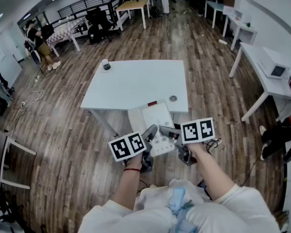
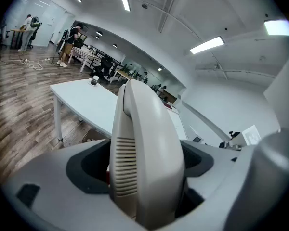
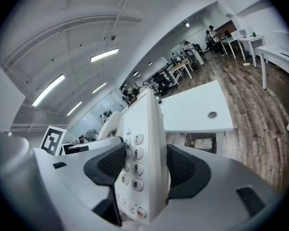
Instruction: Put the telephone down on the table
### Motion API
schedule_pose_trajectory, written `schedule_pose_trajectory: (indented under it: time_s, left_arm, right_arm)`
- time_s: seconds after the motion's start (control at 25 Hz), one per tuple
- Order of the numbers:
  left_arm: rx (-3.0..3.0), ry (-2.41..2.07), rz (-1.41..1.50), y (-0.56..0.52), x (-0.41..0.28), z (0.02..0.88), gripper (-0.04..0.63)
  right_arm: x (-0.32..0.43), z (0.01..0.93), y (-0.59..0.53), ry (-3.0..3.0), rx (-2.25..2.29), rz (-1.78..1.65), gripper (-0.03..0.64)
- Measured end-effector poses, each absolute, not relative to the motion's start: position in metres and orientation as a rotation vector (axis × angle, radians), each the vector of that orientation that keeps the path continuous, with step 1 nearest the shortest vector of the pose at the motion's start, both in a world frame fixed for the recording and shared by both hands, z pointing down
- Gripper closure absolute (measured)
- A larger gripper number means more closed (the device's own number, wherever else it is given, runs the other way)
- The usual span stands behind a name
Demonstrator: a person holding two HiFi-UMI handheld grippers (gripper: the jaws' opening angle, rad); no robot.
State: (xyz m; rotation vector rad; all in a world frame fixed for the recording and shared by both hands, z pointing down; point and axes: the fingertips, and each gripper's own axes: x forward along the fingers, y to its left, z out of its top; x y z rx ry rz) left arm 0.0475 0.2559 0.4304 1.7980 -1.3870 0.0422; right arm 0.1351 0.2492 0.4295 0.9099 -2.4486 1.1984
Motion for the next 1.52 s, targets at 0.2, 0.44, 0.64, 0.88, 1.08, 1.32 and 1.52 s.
schedule_pose_trajectory:
  time_s: [0.2,0.44,0.64,0.88,1.08,1.32,1.52]
  left_arm:
    - [1.8,-1.398,0.041,0.252,0.047,0.43,0.187]
    - [1.799,-1.411,0.037,0.248,0.046,0.432,0.187]
    - [1.796,-1.415,0.042,0.247,0.044,0.432,0.187]
    - [1.804,-1.426,0.056,0.241,0.044,0.431,0.187]
    - [1.797,-1.426,0.055,0.242,0.049,0.433,0.187]
    - [1.796,-1.431,0.047,0.24,0.058,0.43,0.187]
    - [1.792,-1.451,0.038,0.24,0.068,0.43,0.187]
  right_arm:
    - [0.135,0.43,0.245,-2.454,0.898,1.199,0.344]
    - [0.133,0.432,0.24,-2.46,0.885,1.191,0.344]
    - [0.132,0.433,0.239,-2.456,0.871,1.194,0.344]
    - [0.132,0.433,0.234,-2.462,0.863,1.224,0.342]
    - [0.137,0.435,0.234,-2.461,0.871,1.225,0.342]
    - [0.145,0.432,0.231,-2.47,0.871,1.212,0.342]
    - [0.155,0.432,0.23,-2.486,0.849,1.199,0.342]
